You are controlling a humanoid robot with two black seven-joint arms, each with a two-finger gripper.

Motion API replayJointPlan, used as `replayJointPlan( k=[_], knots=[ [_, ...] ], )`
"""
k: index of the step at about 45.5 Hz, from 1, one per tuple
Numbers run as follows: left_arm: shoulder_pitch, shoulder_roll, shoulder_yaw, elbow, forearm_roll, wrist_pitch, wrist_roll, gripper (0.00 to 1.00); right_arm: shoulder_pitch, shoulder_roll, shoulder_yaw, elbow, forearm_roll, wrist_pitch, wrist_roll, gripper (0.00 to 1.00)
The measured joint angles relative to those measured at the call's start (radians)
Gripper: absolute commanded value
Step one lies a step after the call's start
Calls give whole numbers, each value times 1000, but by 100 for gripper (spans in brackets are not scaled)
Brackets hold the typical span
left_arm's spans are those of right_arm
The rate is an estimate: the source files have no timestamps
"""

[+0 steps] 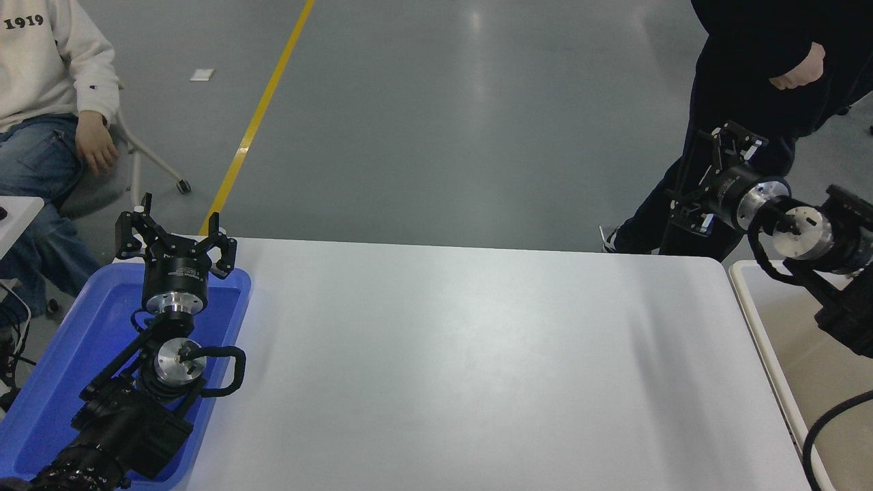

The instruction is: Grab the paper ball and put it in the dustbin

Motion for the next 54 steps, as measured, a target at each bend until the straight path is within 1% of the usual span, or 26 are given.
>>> replayJointPlan(
  k=[11,31,41,54],
  knots=[
    [0,0,0,0,0,0,0,99,-53,86,99,4,3,55,1,100],
    [0,0,0,0,0,0,0,99,-178,186,245,-6,5,153,27,100],
    [0,0,0,0,0,0,0,99,-216,197,304,-21,5,168,36,100],
    [0,0,0,0,0,0,0,99,-231,181,331,-42,3,179,39,100]
  ],
)
